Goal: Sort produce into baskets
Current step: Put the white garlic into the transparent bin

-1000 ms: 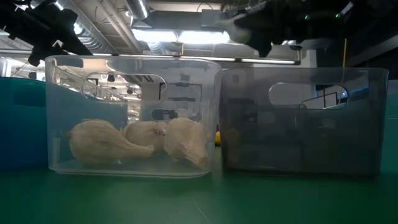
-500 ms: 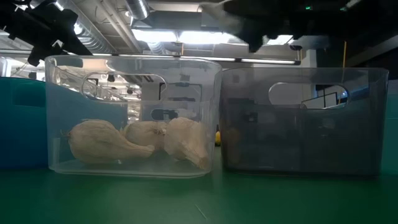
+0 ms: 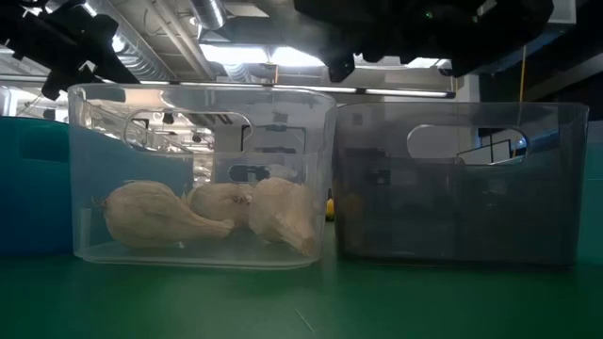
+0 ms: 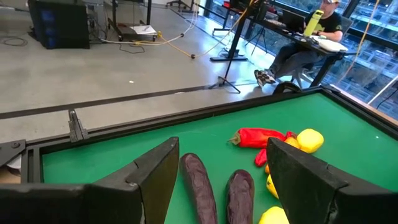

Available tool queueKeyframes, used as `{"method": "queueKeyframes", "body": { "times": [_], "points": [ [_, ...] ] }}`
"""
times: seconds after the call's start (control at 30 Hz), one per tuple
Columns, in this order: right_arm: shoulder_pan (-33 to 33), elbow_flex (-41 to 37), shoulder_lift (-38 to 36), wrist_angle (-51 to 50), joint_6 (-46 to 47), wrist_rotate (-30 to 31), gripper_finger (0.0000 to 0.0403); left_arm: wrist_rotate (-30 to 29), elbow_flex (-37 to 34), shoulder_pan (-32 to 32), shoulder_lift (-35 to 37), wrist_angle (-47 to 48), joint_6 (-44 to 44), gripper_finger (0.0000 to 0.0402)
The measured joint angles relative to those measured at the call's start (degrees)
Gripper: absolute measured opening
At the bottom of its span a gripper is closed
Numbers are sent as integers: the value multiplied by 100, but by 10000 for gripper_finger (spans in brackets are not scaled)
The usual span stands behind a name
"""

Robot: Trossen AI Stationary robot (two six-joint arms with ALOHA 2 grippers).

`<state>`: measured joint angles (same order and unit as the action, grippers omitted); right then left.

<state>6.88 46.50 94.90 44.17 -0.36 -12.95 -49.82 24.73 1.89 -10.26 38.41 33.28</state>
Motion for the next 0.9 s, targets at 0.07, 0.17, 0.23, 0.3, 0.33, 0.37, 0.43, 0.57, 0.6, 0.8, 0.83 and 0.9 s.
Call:
{"method": "queueKeyframes", "body": {
  "times": [0.07,0.17,0.23,0.3,0.33,0.37,0.43,0.57,0.6,0.8,0.83,0.9],
  "points": [
    [0,0,-1,-72,-33,-127,227,2,0,-2,0,-2,0,237],
    [0,0,-3,-215,-101,-221,227,2,0,0,0,0,0,237],
    [0,-2,-2,-491,-165,-157,227,2,0,0,0,-2,0,237],
    [-5,-9,1,-570,-182,-3,227,2,0,-2,0,-2,0,237],
    [-14,-9,0,-535,-184,73,227,2,0,0,0,0,0,237],
    [-16,-9,-1,-516,-191,175,227,2,-1,-2,0,0,0,237],
    [-18,-9,67,-466,-302,423,227,2,0,-1,0,-2,0,237],
    [-18,35,409,-159,-356,404,227,2,-1,-1,0,0,-1,237],
    [-18,53,513,-78,-356,299,227,4,-2,-2,0,-2,-2,237],
    [-16,510,1073,-72,-310,-55,227,2,0,-2,0,-2,-2,237],
    [-16,575,1122,-78,-310,-92,227,2,0,-2,0,0,-2,237],
    [-16,602,1162,-233,-310,-170,227,-1,-1,-1,0,-2,-2,237]
  ]
}}
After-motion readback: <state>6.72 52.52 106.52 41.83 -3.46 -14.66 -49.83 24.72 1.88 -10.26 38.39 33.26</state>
